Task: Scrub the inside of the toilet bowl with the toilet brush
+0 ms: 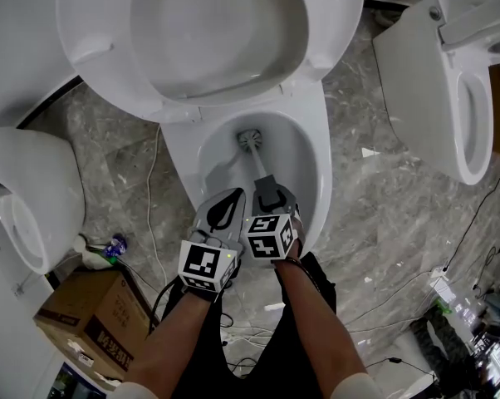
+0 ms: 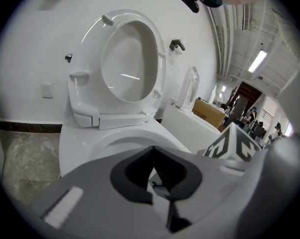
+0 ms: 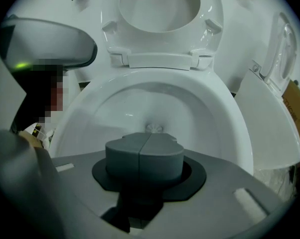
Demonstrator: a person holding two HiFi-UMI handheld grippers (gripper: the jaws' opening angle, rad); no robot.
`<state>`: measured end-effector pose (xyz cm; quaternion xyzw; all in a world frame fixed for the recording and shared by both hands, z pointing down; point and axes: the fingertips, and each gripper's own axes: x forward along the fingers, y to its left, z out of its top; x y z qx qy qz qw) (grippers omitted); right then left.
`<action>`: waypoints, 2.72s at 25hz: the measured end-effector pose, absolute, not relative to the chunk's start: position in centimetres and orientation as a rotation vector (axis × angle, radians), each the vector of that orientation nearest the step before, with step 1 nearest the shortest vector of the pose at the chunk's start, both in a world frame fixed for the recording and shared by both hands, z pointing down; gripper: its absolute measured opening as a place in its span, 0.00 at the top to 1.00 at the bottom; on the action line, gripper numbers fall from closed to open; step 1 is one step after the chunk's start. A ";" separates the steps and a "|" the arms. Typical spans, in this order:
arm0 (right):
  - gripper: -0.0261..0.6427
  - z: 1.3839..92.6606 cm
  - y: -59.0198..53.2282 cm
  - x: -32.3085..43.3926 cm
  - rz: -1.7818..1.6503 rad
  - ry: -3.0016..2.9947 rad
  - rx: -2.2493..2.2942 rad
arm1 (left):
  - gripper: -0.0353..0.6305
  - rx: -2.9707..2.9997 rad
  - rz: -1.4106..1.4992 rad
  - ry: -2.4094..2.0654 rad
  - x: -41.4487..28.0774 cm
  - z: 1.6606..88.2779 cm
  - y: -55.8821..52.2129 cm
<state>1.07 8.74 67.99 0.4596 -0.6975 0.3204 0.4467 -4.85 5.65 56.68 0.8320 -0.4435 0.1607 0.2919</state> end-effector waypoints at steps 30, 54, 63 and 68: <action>0.72 56.3 13.7 4.4 0.888 -1.784 1.225 | 0.94 2.243 0.452 -1.094 -5.1 47.2 7.8; 0.72 19.3 19.8 8.0 0.726 -2.061 1.498 | 0.94 2.499 0.393 -0.948 -4.1 17.5 9.6; 0.72 5.8 18.2 9.2 0.557 -2.177 1.671 | 0.94 2.609 0.253 -0.913 -2.4 5.1 8.1; 0.72 -1.8 16.2 10.2 0.413 -2.237 1.808 | 0.94 2.659 0.162 -0.902 -1.4 -1.9 6.7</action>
